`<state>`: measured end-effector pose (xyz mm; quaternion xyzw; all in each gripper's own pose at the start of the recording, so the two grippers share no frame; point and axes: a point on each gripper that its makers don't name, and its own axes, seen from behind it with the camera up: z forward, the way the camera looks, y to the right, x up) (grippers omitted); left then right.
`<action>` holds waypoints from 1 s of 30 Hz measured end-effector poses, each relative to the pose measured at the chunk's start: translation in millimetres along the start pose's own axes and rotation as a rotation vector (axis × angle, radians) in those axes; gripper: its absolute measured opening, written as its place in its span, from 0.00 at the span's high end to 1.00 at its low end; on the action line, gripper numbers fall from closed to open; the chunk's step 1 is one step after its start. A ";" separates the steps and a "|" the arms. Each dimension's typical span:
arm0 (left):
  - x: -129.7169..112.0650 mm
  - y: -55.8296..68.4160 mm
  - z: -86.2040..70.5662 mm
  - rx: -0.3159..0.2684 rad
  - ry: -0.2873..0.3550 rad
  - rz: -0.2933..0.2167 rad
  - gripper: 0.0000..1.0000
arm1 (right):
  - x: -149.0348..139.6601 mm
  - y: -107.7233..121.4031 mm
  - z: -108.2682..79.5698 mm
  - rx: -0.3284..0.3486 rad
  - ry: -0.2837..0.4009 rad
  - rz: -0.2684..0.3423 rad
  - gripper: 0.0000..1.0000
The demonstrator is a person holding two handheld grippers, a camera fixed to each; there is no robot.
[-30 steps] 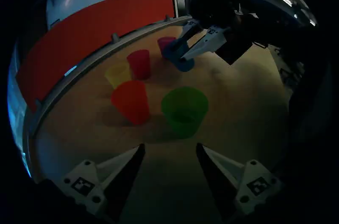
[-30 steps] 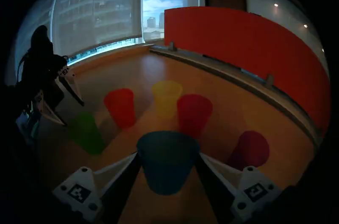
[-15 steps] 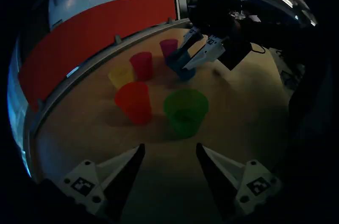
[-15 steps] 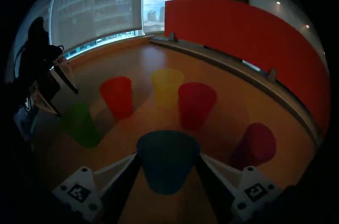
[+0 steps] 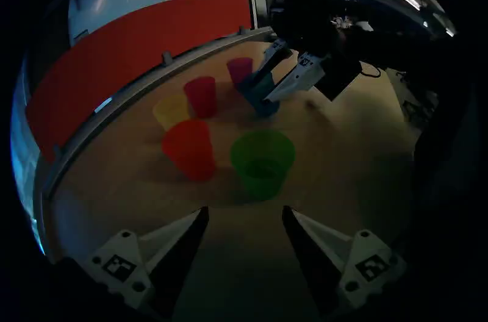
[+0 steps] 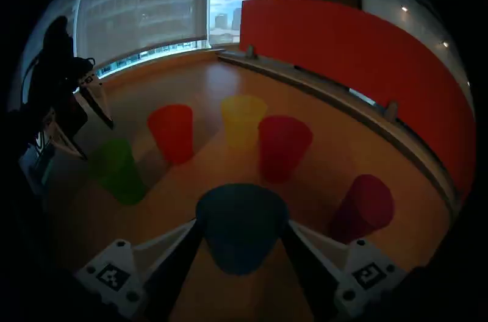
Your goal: Pour water
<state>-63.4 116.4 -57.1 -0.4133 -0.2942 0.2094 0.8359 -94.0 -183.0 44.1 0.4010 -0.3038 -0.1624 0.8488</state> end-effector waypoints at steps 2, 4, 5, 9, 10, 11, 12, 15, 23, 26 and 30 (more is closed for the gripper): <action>0.1 0.9 -0.1 -0.002 0.000 -0.001 0.11 | -1.4 -0.9 -1.2 0.000 -0.002 -0.001 0.10; -0.4 1.9 -0.2 -0.001 0.000 0.001 0.11 | -3.4 -1.1 -2.3 -0.001 -0.005 0.001 0.10; -0.7 2.4 -0.2 0.000 0.000 0.002 0.11 | -4.3 -1.2 -2.9 -0.002 -0.006 0.002 0.10; -1.3 4.5 0.4 0.001 -0.002 0.012 0.11 | -7.2 -1.5 -6.5 -0.008 -0.006 0.004 0.09; -0.8 5.2 0.6 0.000 -0.002 0.013 0.11 | -8.0 -1.7 -7.3 -0.009 -0.007 0.005 0.09; -0.5 5.9 0.8 0.000 -0.002 0.014 0.11 | -8.7 -1.9 -8.1 -0.010 -0.008 0.005 0.09; 0.0 6.6 0.7 -0.001 -0.001 0.013 0.11 | -9.5 -2.3 -8.6 -0.011 -0.009 0.006 0.08; 1.4 9.0 0.3 -0.006 0.002 0.012 0.11 | -11.8 -3.3 -10.4 -0.015 -0.012 0.010 0.01; 4.9 11.2 -3.3 -0.004 0.013 0.001 0.11 | -15.6 -2.1 -20.6 -0.037 -0.013 0.013 0.00; 6.5 10.9 -6.7 0.004 0.019 -0.001 0.11 | -15.7 -1.6 -27.1 -0.045 -0.006 0.015 0.00; 7.5 10.9 -11.7 0.015 0.028 -0.005 0.11 | -16.2 -3.3 -37.5 -0.051 0.003 0.022 0.00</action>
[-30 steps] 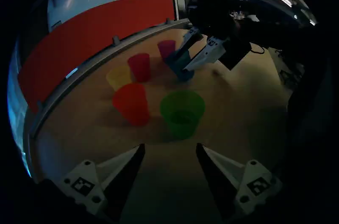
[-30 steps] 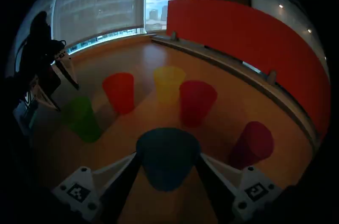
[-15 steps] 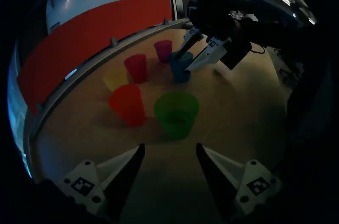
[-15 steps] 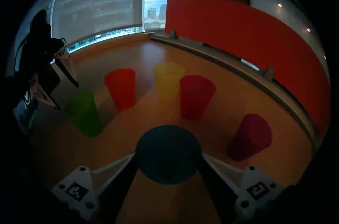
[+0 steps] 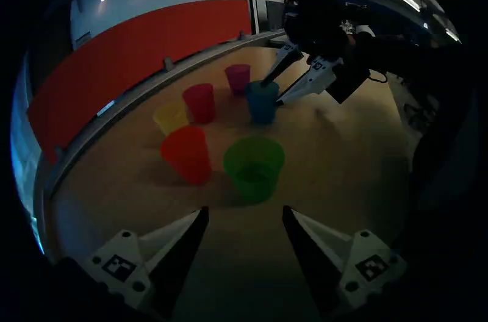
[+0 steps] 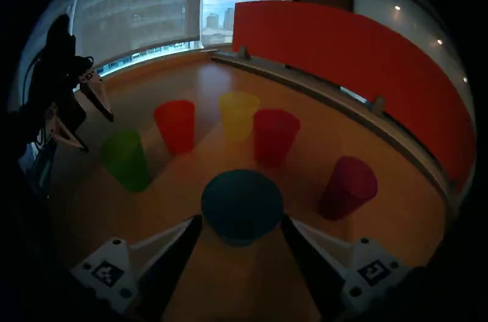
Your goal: Pour water
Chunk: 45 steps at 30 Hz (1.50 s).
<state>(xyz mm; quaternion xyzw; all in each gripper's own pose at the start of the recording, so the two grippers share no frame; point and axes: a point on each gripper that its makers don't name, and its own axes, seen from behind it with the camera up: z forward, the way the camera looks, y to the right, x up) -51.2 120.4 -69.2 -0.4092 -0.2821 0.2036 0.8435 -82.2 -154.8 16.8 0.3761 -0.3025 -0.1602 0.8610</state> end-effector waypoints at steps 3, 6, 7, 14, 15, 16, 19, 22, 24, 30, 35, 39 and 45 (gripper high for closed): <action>0.9 -1.4 -4.0 0.011 0.009 -0.009 0.11 | -1.4 -1.3 -8.3 -0.008 0.006 0.003 0.00; 1.7 -5.0 -8.1 0.026 0.023 -0.029 0.11 | -3.8 -2.8 -16.9 -0.019 0.014 0.005 0.00; 1.9 -6.6 -9.7 0.032 0.028 -0.039 0.11 | -4.8 -3.9 -20.1 -0.022 0.019 0.005 0.00; 3.0 -19.5 -19.0 0.091 0.067 -0.089 0.11 | -11.1 -4.9 -40.3 -0.057 0.048 0.009 0.00; 3.7 -21.3 -20.2 0.102 0.075 -0.096 0.11 | -10.9 -4.0 -43.7 -0.064 0.055 0.013 0.00; 4.5 -23.2 -21.5 0.114 0.084 -0.104 0.11 | -10.7 -3.1 -47.6 -0.071 0.063 0.019 0.00; 7.3 -29.8 -25.3 0.150 0.111 -0.132 0.11 | -10.7 0.2 -59.0 -0.096 0.086 0.037 0.00; 10.5 -35.5 -29.8 0.179 0.140 -0.169 0.11 | -12.5 2.7 -71.0 -0.122 0.108 0.058 0.00; 13.3 -37.9 -33.2 0.191 0.160 -0.192 0.11 | -13.8 4.0 -78.8 -0.139 0.122 0.071 0.00; 26.4 -44.0 -48.5 0.238 0.234 -0.220 0.11 | -14.9 11.5 -102.5 -0.209 0.170 0.115 0.00; 41.8 -46.4 -62.4 0.280 0.318 -0.242 0.11 | -11.6 16.7 -120.2 -0.265 0.223 0.147 0.00; 50.5 -50.5 -73.3 0.318 0.380 -0.272 0.11 | -7.5 23.2 -134.2 -0.322 0.267 0.157 0.00; 59.2 -57.8 -84.3 0.376 0.445 -0.295 0.11 | 3.2 35.6 -155.4 -0.407 0.338 0.182 0.00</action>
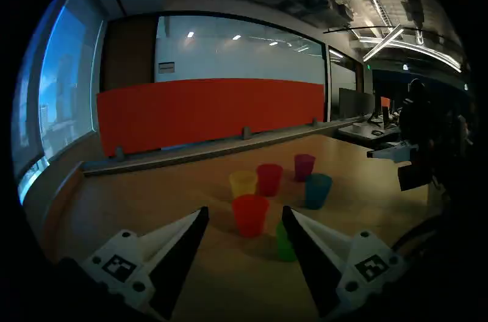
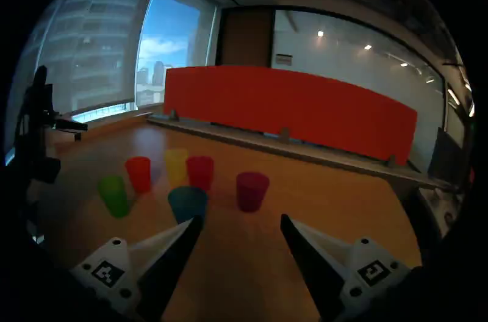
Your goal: Pour water
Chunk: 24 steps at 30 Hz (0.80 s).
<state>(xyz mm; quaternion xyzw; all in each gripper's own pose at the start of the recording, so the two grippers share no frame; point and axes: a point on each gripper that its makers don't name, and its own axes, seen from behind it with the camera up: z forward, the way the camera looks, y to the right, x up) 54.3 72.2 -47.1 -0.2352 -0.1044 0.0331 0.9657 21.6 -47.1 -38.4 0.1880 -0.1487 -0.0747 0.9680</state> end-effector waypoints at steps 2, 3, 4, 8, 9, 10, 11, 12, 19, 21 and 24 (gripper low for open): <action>4.4 -3.3 -0.8 0.020 0.019 -0.004 0.11 | 7.5 4.8 -3.3 -0.025 0.026 0.015 0.00; 6.9 -5.1 -1.3 0.030 0.029 -0.009 0.11 | 10.9 6.6 -4.7 -0.036 0.039 0.019 0.00; 9.8 -7.2 -1.9 0.040 0.041 -0.015 0.11 | 14.8 8.7 -6.3 -0.048 0.054 0.024 0.00; 17.9 -11.6 -3.8 0.064 0.075 -0.031 0.11 | 28.9 17.8 -11.6 -0.098 0.111 0.038 0.00; 19.6 -13.3 -4.5 0.073 0.084 -0.038 0.11 | 31.2 20.1 -12.9 -0.113 0.125 0.045 0.00; 21.5 -15.2 -5.4 0.083 0.094 -0.045 0.11 | 33.7 22.7 -14.2 -0.128 0.141 0.053 0.00; 23.3 -17.0 -6.1 0.093 0.103 -0.052 0.11 | 35.9 25.0 -15.4 -0.143 0.154 0.061 0.00; 24.2 -19.0 -6.6 0.103 0.113 -0.057 0.11 | 37.0 26.2 -16.3 -0.152 0.166 0.066 0.00; 26.0 -37.4 -6.9 0.201 0.151 -0.055 0.11 | 41.6 36.6 -22.9 -0.236 0.224 0.084 0.00; 26.6 -42.9 -6.7 0.233 0.158 -0.047 0.11 | 42.5 41.3 -25.7 -0.267 0.237 0.093 0.00; 28.2 -50.1 -7.1 0.276 0.171 -0.040 0.11 | 44.6 50.9 -31.4 -0.323 0.261 0.113 0.00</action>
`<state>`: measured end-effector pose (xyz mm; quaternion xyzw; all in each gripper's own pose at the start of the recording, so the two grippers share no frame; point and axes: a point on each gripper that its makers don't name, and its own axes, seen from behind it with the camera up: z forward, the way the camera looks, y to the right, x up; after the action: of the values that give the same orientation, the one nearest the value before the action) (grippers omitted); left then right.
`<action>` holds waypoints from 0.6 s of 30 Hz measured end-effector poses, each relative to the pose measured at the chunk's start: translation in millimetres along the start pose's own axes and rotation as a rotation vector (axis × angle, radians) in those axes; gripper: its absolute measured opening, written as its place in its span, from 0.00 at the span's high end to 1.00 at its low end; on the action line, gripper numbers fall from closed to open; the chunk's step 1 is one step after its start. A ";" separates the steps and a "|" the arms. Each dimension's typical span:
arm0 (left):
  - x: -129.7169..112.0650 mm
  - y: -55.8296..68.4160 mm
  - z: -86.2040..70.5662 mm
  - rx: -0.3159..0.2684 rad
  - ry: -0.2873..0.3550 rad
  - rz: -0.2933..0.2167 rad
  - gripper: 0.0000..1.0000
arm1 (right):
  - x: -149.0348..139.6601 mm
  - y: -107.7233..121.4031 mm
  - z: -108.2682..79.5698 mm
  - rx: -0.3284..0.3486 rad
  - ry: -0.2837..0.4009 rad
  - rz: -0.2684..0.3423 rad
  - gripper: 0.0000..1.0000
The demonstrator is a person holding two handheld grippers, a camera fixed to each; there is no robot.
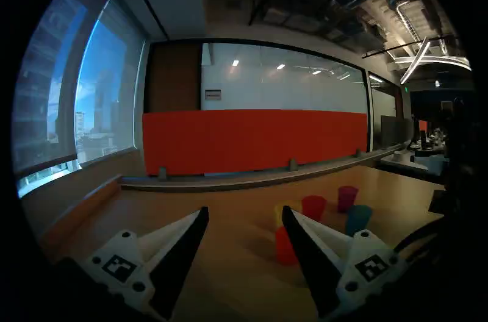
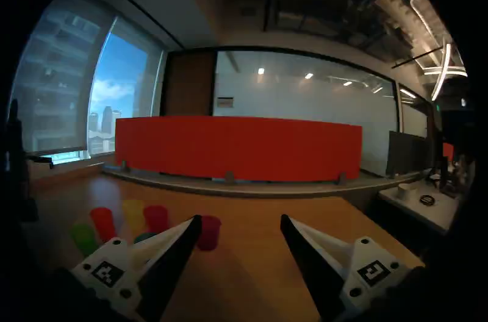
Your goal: Pour water
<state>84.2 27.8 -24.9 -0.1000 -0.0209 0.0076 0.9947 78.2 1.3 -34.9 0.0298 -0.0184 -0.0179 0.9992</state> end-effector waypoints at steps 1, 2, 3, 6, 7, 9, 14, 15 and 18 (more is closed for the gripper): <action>0.3 -2.2 0.4 0.012 0.003 0.000 0.11 | 1.6 3.7 -0.5 -0.020 0.010 0.006 0.00; 0.5 -4.1 0.7 0.023 0.006 0.000 0.11 | 3.0 7.0 -1.0 -0.037 0.019 0.012 0.00; 0.6 -5.6 1.1 0.032 0.008 -0.001 0.11 | 3.9 9.2 -1.3 -0.048 0.024 0.014 0.00; 1.7 -10.5 1.8 0.059 0.017 -0.005 0.11 | 6.9 15.3 -1.7 -0.078 0.036 0.019 0.00; 2.6 -12.5 1.8 0.070 0.021 -0.008 0.11 | 8.1 17.0 -1.6 -0.085 0.038 0.020 0.00; 4.6 -15.8 1.8 0.087 0.032 -0.014 0.11 | 10.5 19.9 -1.4 -0.097 0.043 0.025 0.00; 9.4 -21.8 1.5 0.124 0.070 -0.028 0.11 | 17.2 24.4 0.0 -0.115 0.056 0.048 0.00; 10.0 -23.2 1.4 0.133 0.075 -0.025 0.11 | 17.2 23.9 0.5 -0.116 0.056 0.054 0.00; 11.3 -28.0 1.6 0.160 0.091 -0.014 0.11 | 16.4 21.3 1.7 -0.115 0.052 0.070 0.00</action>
<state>95.6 0.8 -17.3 -0.0203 0.0242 -0.0020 0.9995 95.2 21.9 -31.4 -0.0280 0.0074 0.0169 0.9994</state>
